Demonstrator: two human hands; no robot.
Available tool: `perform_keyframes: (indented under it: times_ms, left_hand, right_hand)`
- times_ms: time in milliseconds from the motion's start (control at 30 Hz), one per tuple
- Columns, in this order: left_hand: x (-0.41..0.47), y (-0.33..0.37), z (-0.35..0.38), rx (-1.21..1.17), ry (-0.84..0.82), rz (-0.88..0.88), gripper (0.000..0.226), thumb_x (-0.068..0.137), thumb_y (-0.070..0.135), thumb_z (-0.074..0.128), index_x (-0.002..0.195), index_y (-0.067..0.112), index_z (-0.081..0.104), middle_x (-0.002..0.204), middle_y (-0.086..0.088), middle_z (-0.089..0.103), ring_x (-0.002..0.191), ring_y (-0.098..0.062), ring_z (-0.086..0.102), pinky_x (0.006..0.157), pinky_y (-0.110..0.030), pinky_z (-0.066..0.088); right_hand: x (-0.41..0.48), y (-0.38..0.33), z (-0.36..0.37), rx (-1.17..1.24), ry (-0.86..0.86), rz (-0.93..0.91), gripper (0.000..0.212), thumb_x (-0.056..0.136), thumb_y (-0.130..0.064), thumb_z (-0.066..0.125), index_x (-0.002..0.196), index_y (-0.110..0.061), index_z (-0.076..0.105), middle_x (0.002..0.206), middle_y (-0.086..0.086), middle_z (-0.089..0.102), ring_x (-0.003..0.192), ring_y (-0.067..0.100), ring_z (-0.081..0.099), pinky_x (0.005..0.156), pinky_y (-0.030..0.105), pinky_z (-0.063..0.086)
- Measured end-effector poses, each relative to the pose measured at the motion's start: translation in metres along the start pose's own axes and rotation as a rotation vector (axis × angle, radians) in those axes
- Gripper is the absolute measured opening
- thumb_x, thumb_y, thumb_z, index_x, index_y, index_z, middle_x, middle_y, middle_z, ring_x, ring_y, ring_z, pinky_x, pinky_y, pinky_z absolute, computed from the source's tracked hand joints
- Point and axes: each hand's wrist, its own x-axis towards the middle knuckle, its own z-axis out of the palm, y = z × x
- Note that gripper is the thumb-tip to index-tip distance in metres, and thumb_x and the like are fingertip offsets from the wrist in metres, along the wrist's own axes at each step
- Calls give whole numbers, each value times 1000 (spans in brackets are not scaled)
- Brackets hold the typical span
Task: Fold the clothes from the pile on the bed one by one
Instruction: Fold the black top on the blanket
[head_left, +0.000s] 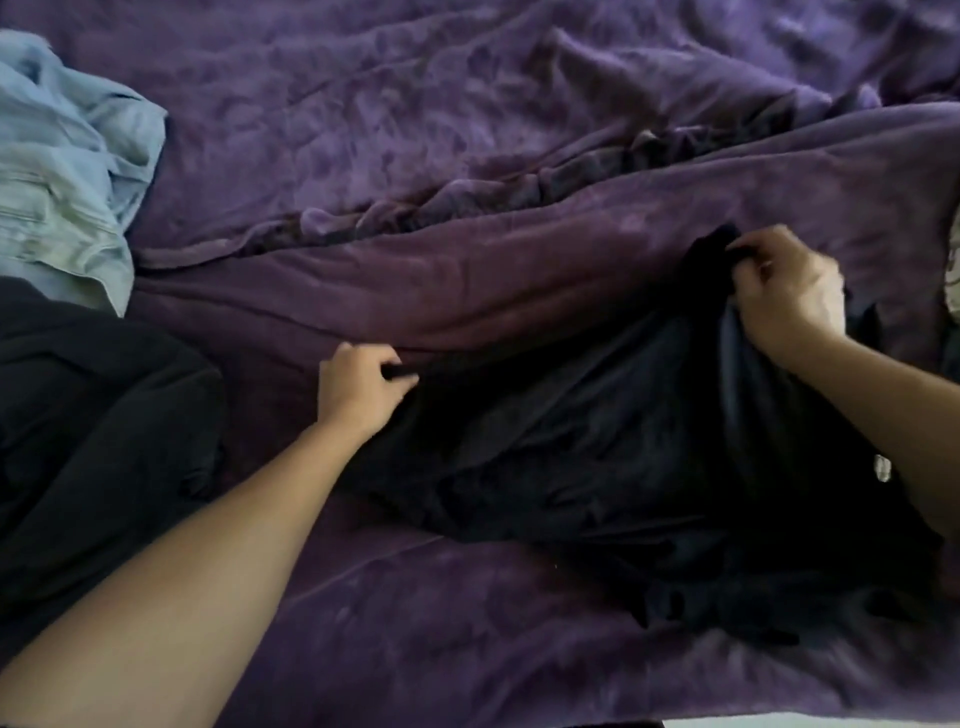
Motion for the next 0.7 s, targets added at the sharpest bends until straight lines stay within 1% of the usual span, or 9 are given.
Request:
perform_keyframes:
  times_ms: [67, 133, 200, 267, 400, 467, 567, 633, 700]
  left_hand:
    - [19, 6, -25, -114, 217, 20, 19, 77, 28, 76, 90, 15, 72, 91, -13, 72, 89, -32, 65, 83, -42, 50]
    - [49, 12, -52, -122, 353, 34, 15, 78, 24, 74, 90, 17, 71, 90, -12, 72, 90, -32, 66, 84, -42, 50]
    - [80, 13, -68, -78, 421, 62, 17, 81, 28, 69, 95, 18, 70, 96, -12, 70, 97, -33, 63, 88, -42, 48]
    - [103, 10, -71, -43, 439, 26, 26, 85, 33, 63, 106, 17, 65, 109, -12, 66, 108, -34, 56, 94, -43, 44]
    - [84, -20, -40, -107, 283, -222, 53, 87, 40, 63, 130, 12, 49, 132, -17, 51, 125, -34, 45, 102, -41, 37]
    - [42, -42, -14, -137, 189, -315, 63, 88, 44, 62, 134, 4, 45, 134, -23, 48, 126, -37, 43, 103, -42, 35]
    - [-27, -66, 22, -267, 103, -454, 62, 83, 49, 66, 121, 1, 56, 120, -23, 59, 114, -38, 54, 96, -44, 43]
    - [-64, -72, 38, -438, -12, -474, 50, 78, 47, 73, 103, 4, 65, 105, -17, 68, 101, -34, 62, 88, -44, 49]
    - [-89, -74, 46, -517, -96, -404, 39, 72, 42, 80, 83, 7, 65, 90, -11, 69, 88, -31, 64, 78, -43, 51]
  right_hand:
    - [23, -5, 0, 2, 24, 61, 30, 86, -25, 48, 113, -18, 60, 106, 21, 67, 101, 40, 61, 89, 44, 46]
    - [50, -10, 7, -36, 48, 85, 30, 88, -21, 46, 112, -11, 61, 112, 26, 64, 105, 42, 58, 91, 44, 44]
    - [71, -15, 18, -41, 53, 118, 35, 88, -21, 45, 116, -7, 61, 118, 25, 62, 111, 40, 56, 96, 43, 42]
    - [79, -17, 33, 8, 25, 151, 38, 88, -23, 47, 121, -10, 61, 123, 18, 63, 116, 34, 55, 101, 38, 41]
    - [19, -31, 57, 57, -83, 28, 44, 85, -20, 61, 128, -14, 55, 120, 16, 61, 104, 32, 61, 93, 39, 46]
    - [-47, -43, 65, 131, -117, -102, 33, 83, -15, 66, 116, -12, 62, 105, 13, 62, 90, 30, 63, 81, 35, 48]
    - [-161, -55, 77, 154, -268, -303, 14, 81, -22, 69, 94, -19, 66, 89, 0, 60, 81, 21, 61, 71, 28, 47]
    - [-223, -52, 89, 24, -427, -373, 29, 72, -35, 70, 99, -23, 67, 97, -4, 61, 91, 20, 61, 72, 31, 51]
    - [-259, -39, 99, -190, -547, -397, 58, 58, -39, 78, 112, -21, 67, 115, 2, 62, 107, 28, 61, 80, 39, 52]
